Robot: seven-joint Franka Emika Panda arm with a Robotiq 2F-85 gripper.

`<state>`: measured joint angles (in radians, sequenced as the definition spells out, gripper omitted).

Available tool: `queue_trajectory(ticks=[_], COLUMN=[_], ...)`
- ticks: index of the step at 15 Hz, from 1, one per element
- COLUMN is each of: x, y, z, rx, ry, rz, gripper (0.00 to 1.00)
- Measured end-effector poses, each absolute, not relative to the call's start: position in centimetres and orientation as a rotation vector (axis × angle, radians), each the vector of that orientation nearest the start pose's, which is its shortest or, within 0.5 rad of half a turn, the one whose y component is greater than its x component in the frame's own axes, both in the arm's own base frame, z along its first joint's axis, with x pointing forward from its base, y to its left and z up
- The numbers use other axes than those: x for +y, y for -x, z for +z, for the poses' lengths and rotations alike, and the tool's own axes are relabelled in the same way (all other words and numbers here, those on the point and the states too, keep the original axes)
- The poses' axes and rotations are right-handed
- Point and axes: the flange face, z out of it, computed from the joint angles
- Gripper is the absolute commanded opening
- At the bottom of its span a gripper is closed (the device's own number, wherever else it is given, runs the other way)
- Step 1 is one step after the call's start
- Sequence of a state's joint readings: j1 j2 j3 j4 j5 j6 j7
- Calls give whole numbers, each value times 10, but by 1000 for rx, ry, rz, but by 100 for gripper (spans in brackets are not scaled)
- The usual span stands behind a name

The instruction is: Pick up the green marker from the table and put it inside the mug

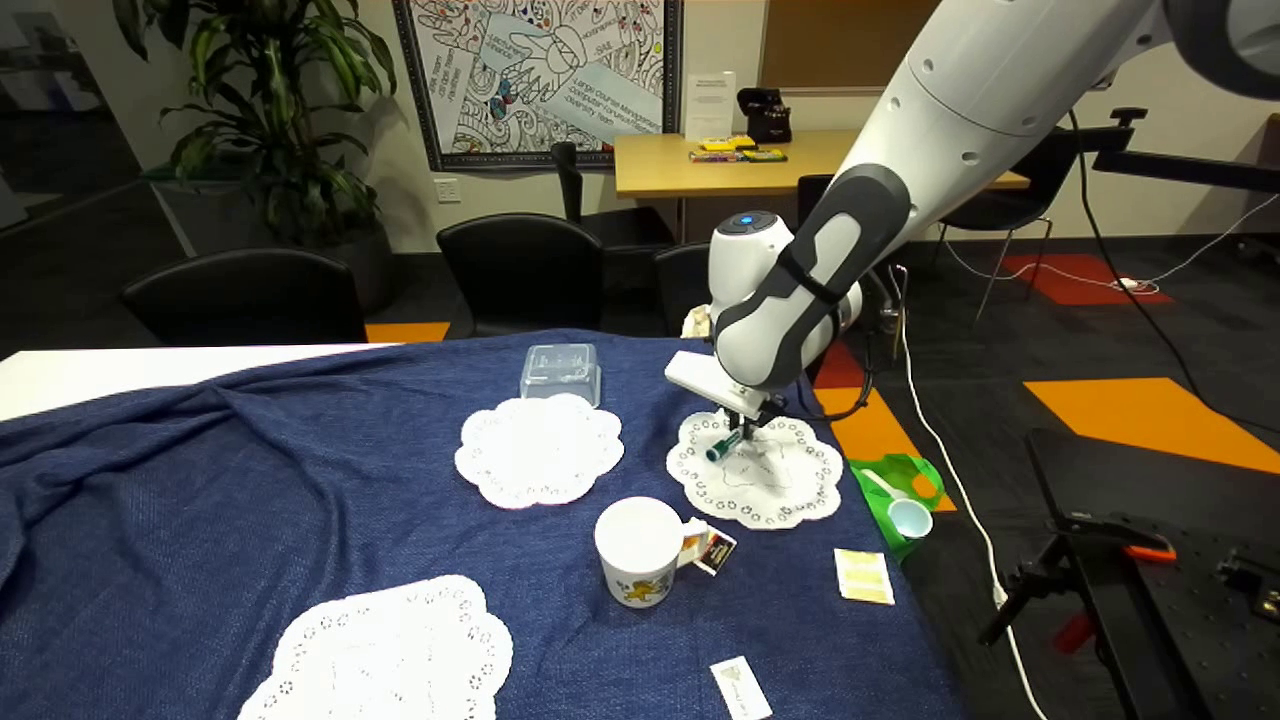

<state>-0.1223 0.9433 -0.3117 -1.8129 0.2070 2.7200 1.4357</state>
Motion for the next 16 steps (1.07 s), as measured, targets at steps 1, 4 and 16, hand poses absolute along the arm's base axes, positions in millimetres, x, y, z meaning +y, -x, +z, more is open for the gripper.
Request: queue_trajectory(ticks=[1,4,16], x=[-266,-265,-229], y=[-562,-563,-557], z=[43,43,122], rx=[2693,2689,2462], ry=[1857,1859,2029], rz=[-164,-168,-236], gripper=[5,5,5])
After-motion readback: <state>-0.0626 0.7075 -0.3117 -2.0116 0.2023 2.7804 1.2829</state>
